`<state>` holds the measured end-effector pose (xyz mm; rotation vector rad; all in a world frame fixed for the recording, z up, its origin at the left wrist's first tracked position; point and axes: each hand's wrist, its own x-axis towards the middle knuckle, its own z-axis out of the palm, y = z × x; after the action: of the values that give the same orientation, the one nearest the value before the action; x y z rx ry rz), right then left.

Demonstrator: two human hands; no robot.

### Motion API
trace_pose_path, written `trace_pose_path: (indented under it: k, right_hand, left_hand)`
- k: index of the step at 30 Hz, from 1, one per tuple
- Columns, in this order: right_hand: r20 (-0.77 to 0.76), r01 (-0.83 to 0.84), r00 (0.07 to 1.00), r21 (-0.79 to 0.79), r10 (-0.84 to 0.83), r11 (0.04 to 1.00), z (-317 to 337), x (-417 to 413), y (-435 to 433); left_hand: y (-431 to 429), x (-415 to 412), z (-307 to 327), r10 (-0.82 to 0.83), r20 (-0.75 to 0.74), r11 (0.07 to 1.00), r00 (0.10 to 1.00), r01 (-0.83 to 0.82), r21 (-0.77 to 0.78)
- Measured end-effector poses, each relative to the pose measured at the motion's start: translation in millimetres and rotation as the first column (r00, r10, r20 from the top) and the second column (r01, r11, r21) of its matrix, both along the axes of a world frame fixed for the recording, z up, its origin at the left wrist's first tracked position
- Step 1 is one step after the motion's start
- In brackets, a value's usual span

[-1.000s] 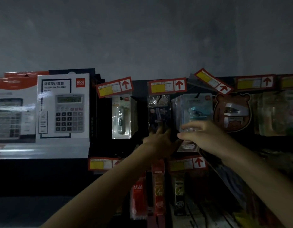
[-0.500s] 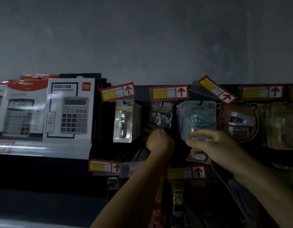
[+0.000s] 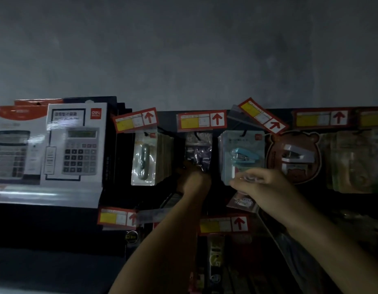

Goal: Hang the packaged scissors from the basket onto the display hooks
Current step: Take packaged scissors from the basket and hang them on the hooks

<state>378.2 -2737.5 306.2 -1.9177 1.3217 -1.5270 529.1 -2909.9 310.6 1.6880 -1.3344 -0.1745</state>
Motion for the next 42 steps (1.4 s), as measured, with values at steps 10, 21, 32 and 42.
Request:
trace_pose_path:
  k: [10,21,32,42]
  right_hand:
    - [-0.026,0.073,0.997,-0.015,-0.073,0.997,14,-7,5]
    - [0.056,0.049,0.997,0.005,-0.049,0.999,9,-3,1]
    - [0.143,-0.013,0.990,0.096,-0.001,0.995,20,3,-2]
    - [0.284,-0.095,0.957,0.095,0.064,0.991,17,14,-10]
  left_hand:
    - [-19,-17,7,0.008,-0.181,1.000,0.983,-0.012,-0.021]
    - [-18,0,12,-0.046,-0.141,0.996,0.989,0.055,0.066]
    - [1,16,20,-0.162,0.048,0.962,0.986,0.147,0.232]
    - [137,56,29,-0.514,-0.034,0.846,0.857,0.513,0.143]
